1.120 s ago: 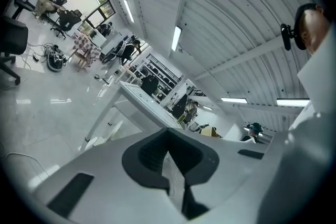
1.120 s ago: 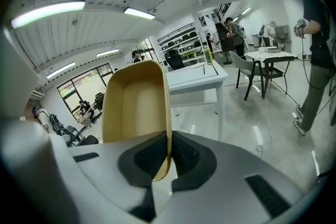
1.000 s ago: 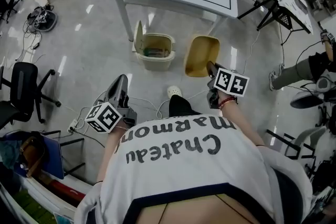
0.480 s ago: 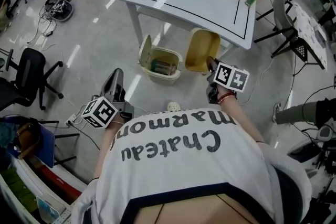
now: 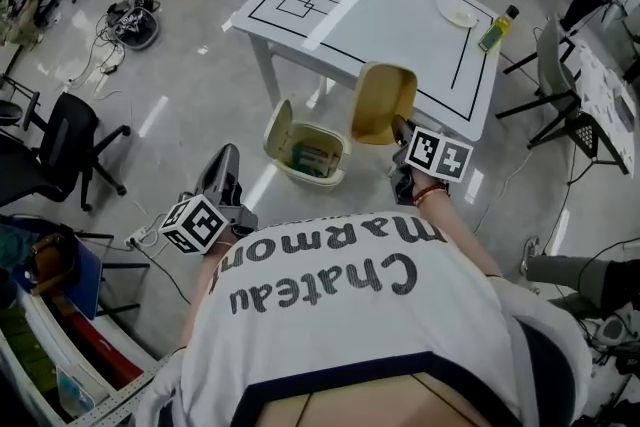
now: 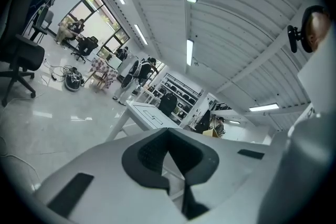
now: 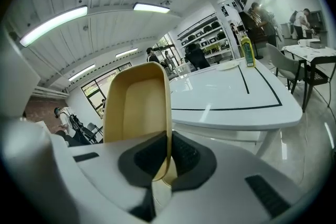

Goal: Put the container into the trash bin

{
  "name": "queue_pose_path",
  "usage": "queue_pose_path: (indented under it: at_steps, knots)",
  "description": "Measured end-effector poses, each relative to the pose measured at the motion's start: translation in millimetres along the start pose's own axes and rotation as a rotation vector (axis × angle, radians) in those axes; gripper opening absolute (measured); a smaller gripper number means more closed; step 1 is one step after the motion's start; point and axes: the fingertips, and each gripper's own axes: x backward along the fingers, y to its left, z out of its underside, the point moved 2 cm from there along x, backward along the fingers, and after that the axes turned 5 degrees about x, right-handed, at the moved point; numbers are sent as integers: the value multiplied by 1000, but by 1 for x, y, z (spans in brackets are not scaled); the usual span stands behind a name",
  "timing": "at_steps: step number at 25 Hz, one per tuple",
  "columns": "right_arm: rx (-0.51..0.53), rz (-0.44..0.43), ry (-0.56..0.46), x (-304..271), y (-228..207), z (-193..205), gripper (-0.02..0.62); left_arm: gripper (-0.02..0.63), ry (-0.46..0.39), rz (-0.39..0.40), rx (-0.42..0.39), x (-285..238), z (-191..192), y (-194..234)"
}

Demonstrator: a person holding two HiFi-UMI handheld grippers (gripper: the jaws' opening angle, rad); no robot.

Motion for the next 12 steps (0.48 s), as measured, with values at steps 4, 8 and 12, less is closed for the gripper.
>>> queue_pose_path:
  at_steps: [4,8,12]
  knots:
    - [-7,-28,-2,-13,1,-9,32,21,-29,-32,-9,-7,-5,6]
    - [38,-45,16,-24,4,-16,32,21,-53,-47,8,-9,-8,8]
    - [46,-70,26,-36,10,-18,32,21,-60,-61,10,-12,-11,11]
